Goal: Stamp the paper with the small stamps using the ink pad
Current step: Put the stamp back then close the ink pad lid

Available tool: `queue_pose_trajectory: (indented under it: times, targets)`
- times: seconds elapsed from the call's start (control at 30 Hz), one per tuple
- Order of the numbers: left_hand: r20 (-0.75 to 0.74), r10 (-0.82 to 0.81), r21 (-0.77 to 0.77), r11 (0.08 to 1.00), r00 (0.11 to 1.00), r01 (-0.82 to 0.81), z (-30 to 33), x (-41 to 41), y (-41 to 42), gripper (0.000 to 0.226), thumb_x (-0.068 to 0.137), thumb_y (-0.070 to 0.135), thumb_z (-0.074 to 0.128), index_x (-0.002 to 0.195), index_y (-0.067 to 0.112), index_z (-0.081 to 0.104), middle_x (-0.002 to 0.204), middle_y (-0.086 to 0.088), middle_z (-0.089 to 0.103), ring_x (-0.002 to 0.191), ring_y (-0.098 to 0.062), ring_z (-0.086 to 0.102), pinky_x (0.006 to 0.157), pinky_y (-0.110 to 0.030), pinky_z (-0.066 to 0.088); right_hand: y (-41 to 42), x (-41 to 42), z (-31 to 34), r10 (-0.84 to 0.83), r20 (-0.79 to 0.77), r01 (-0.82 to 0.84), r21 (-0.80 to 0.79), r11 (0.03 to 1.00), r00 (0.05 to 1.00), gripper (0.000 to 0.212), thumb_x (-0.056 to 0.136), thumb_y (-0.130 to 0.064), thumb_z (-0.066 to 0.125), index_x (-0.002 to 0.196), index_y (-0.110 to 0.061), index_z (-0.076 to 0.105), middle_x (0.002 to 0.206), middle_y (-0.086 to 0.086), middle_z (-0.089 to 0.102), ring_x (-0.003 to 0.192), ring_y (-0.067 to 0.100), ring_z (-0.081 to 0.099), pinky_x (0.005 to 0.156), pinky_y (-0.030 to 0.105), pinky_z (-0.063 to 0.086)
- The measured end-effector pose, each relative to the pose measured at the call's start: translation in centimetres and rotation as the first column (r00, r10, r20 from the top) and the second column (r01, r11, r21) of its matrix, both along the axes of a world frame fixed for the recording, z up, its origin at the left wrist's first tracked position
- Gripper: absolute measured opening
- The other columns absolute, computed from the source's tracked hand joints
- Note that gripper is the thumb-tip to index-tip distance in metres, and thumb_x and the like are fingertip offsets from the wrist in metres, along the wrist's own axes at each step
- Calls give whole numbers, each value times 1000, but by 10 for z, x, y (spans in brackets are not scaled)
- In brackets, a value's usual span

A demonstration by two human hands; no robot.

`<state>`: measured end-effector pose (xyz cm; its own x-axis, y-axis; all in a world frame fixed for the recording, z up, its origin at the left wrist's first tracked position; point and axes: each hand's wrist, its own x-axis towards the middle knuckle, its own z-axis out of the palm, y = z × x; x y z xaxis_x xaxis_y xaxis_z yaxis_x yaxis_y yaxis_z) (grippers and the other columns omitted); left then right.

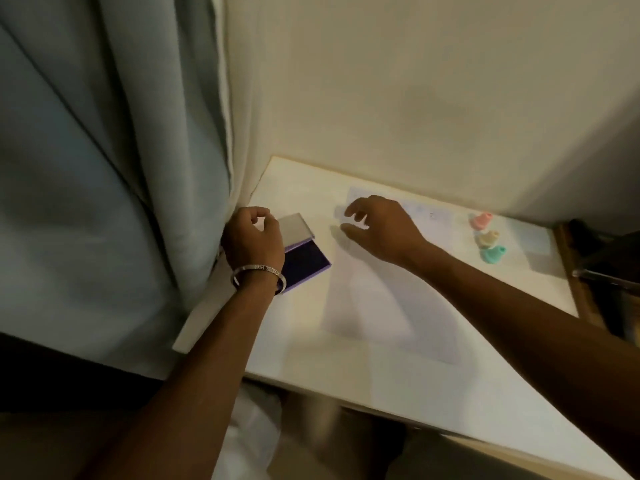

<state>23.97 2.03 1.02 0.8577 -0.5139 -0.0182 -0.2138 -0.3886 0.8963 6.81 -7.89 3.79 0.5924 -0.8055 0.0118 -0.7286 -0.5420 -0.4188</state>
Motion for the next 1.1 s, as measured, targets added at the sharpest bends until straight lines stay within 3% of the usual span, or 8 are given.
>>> queue_pose_trajectory:
  times: [0.07,0.23,0.37,0.57,0.73,0.87,1.1]
  targets:
    - [-7,-38,72,997,999,38,-1,8,5,24,88,20,55,110,16,65,120,-5,63,107,-25,60,83,-34,50,6,18,-5,80,25,-82,80,993,996,46,86,-44,70,126,-23,59,116,0,61,103,17,58,88,32,50]
    - [-31,-152,178,972,988,155,-1,14,8,37,91,23,56,127,18,56,132,-5,58,117,-27,56,91,-37,48,10,42,-12,284,-41,-270,206,941,958,80,79,-46,76,146,-31,34,148,-3,42,130,18,42,103,35,41]
    - [-59,-214,186,957,975,222,-1,15,9,37,92,16,56,129,16,53,134,-7,56,120,-27,56,95,-41,52,5,54,-19,206,3,-199,279,939,978,63,92,-41,64,147,-29,36,146,-3,45,121,15,50,92,25,38]
    - [-24,-175,184,967,984,176,-4,14,12,35,92,1,52,125,13,55,127,-11,60,115,-27,58,92,-36,52,-2,81,-25,6,58,-20,235,972,998,33,98,-19,56,131,-22,57,114,-2,63,101,15,60,73,18,42]
    - [-76,-118,134,983,990,127,-5,15,10,31,93,2,50,120,14,58,114,-5,62,109,-26,61,72,-16,51,-1,93,-32,-77,96,54,222,974,992,34,94,-8,59,125,-20,61,107,-3,64,95,13,59,63,9,38]
    - [-63,-115,137,983,991,122,-4,17,11,30,92,3,53,120,11,57,120,-12,63,108,-27,62,81,-31,53,-2,93,-34,-125,142,80,284,955,982,35,88,-1,62,118,-19,62,102,-2,63,89,11,58,60,11,39]
    - [-94,-99,123,986,991,110,-5,20,11,33,92,6,55,125,11,55,124,-12,61,109,-27,62,86,-35,54,2,90,-37,-127,199,74,253,965,972,34,90,-2,59,119,-20,60,102,-4,59,89,10,57,60,8,39]
